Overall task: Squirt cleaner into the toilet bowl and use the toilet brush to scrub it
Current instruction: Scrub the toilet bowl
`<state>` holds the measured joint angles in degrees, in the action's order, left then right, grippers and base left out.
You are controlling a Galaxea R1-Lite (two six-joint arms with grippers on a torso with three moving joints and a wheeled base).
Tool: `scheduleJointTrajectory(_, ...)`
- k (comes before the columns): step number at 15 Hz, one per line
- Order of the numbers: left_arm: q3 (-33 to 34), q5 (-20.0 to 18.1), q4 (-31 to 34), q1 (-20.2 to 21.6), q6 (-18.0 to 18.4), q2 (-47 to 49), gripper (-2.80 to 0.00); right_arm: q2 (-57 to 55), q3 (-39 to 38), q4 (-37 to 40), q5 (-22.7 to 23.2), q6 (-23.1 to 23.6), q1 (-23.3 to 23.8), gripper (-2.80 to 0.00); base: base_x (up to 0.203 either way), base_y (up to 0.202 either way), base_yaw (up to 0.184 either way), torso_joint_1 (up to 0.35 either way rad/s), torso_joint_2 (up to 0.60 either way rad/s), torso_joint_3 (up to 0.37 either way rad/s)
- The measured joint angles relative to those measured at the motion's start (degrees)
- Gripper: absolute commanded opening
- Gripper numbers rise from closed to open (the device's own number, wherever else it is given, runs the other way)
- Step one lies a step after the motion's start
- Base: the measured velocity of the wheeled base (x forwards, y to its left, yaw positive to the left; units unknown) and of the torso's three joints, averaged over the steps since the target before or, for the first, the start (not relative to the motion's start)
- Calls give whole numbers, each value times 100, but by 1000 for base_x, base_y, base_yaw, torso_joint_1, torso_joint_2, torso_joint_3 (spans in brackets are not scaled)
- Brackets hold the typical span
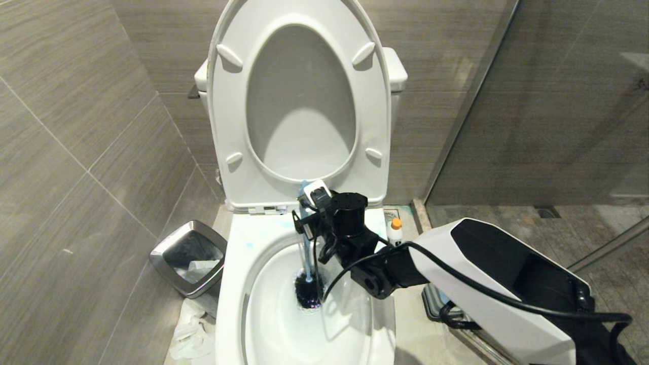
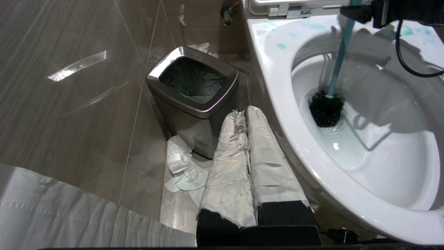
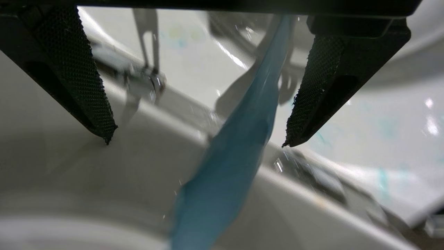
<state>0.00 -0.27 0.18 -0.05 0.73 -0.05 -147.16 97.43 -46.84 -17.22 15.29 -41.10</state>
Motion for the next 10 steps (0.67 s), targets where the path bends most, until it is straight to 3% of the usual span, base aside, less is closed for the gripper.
scheduleJointTrajectory(10, 0, -1, -2, 7, -4, -2, -280, 906, -972, 81, -80, -42, 75, 0, 0, 0, 0, 0, 0, 0)
